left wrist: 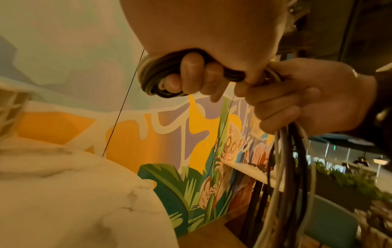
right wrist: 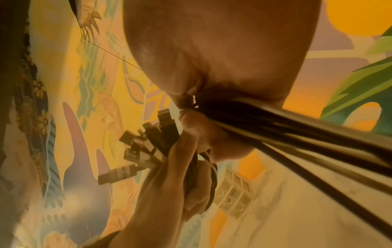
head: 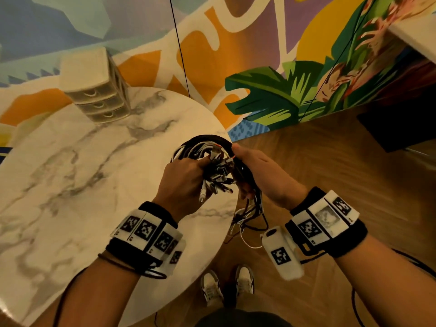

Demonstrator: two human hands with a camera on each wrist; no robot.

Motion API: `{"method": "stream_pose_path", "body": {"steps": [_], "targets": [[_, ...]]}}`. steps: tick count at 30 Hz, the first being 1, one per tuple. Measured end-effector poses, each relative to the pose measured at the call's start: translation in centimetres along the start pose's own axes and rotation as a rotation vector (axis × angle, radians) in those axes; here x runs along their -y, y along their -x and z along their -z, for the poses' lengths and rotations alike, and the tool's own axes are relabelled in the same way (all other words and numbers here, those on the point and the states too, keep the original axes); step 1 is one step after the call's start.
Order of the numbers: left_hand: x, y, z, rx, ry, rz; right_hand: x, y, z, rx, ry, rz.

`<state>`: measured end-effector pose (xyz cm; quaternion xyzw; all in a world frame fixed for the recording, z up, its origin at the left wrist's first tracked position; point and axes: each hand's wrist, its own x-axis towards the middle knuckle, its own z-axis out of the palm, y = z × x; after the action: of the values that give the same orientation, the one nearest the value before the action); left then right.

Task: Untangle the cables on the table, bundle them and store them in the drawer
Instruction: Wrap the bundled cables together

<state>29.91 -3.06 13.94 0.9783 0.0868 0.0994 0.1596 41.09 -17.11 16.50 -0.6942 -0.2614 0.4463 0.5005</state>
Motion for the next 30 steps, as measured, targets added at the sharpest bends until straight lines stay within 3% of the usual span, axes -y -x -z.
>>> {"method": "stream_pose_path", "body": {"steps": [5, 11, 17, 22, 30], "targets": [[-0.3, -0.1, -1.4, -0.059, 0.242, 0.144, -0.6, 0.2, -0.6, -0.142, 0.263, 0.132], [-1.4, -1.2, -2.6, -0.014, 0.638, 0.468, -1.2, 0.2, -1.6, -0.18, 0.043, 0.092], [-1.7, 0.1, -2.8, 0.168, 1.009, 0.547, -2.1, -0.2, -1.9, -0.128, -0.17, -0.004], [-1.9, -0.1, -2.8, 0.183, 1.058, 0.508, -2.0, -0.1, -1.8, -0.123, -0.257, -0.035], [-2.4, -0.1, -2.9, 0.153, 1.176, 0.462, -3.1, 0.0, -2.5, -0.257, 0.08, 0.092]]}}
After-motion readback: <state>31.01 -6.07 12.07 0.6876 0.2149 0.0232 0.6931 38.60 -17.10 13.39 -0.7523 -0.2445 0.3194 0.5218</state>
